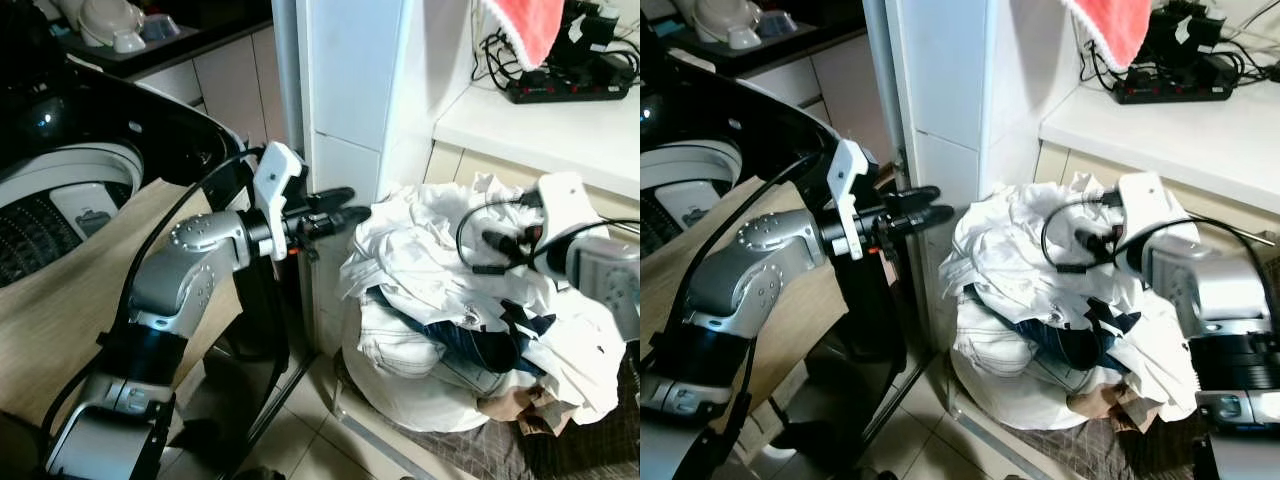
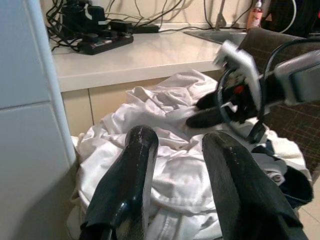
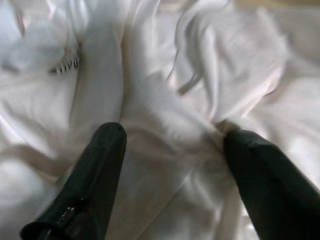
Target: Clothes washing
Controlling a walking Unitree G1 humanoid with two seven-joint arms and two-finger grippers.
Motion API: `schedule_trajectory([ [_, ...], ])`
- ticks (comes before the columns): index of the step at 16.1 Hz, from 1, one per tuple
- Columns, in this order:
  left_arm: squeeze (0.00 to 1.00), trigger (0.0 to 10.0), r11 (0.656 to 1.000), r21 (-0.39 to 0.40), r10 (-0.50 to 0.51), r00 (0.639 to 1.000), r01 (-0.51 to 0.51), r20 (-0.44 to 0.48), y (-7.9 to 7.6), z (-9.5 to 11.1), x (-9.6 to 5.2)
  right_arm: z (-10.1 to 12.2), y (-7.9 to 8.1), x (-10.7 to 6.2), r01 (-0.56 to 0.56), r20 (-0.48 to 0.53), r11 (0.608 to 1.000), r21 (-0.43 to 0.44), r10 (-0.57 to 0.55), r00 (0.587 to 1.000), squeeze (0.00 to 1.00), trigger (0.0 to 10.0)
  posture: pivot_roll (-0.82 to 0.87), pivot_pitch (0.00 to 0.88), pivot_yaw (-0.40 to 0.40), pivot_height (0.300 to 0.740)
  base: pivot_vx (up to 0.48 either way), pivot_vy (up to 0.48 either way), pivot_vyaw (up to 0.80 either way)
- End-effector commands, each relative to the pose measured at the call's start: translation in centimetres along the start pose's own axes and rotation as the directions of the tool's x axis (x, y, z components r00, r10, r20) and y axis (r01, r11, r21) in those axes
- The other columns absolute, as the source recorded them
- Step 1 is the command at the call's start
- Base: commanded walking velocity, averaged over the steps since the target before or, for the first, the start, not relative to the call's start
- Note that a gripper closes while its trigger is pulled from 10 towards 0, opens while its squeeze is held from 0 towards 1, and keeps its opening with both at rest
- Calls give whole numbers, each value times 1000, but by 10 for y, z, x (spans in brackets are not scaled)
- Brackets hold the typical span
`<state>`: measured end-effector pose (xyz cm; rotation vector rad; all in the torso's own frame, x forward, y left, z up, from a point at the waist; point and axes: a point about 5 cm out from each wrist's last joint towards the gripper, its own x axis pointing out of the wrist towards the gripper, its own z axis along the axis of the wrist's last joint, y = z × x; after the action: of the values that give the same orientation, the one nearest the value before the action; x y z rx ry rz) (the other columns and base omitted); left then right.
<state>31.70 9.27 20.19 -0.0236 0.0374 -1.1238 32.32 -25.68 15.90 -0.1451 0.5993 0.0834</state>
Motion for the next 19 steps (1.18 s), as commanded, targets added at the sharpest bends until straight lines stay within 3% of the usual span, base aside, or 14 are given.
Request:
schedule_trajectory([
  [1, 0, 10000, 1000, -4, -25, 1000, 25, -11, -7, -1, -1, -2, 4, 6, -17, -16, 1000, -16, 16, 1000, 169, 10000, -158, 0, 62, 740, 0, 0, 0],
  [2, 0, 10000, 999, -5, -37, 999, 37, -15, -11, -2, -1, -6, 6, 9, -34, -42, 999, -6, 34, 999, 0, 10000, -158, 0, 62, 740, 0, 0, 0],
  [3, 0, 10000, 999, -6, -38, 999, 38, -16, -12, -2, -2, -8, 6, 10, -36, -52, 999, -5, 36, 998, 0, 10000, -152, 0, 57, 740, 0, 0, 0],
  [4, 0, 10000, 999, -9, -36, 999, 36, -16, -13, -2, -2, -9, 6, 11, -44, -61, 999, 9, 44, 997, 0, 3765, -152, 0, 57, 740, 0, 0, 0],
  [5, 0, 10000, 999, -13, -32, 999, 32, -17, -14, -2, -3, -9, 6, 12, -50, -62, 999, 12, 51, 997, 0, 0, -148, 0, 54, 740, 0, 0, 0],
  [19, 0, 10000, 999, -27, -43, 998, 42, -41, -19, 0, -3, -4, 8, 13, -109, -40, 994, 9, 110, 993, 0, 0, -150, 0, 62, 740, 0, 0, 0],
])
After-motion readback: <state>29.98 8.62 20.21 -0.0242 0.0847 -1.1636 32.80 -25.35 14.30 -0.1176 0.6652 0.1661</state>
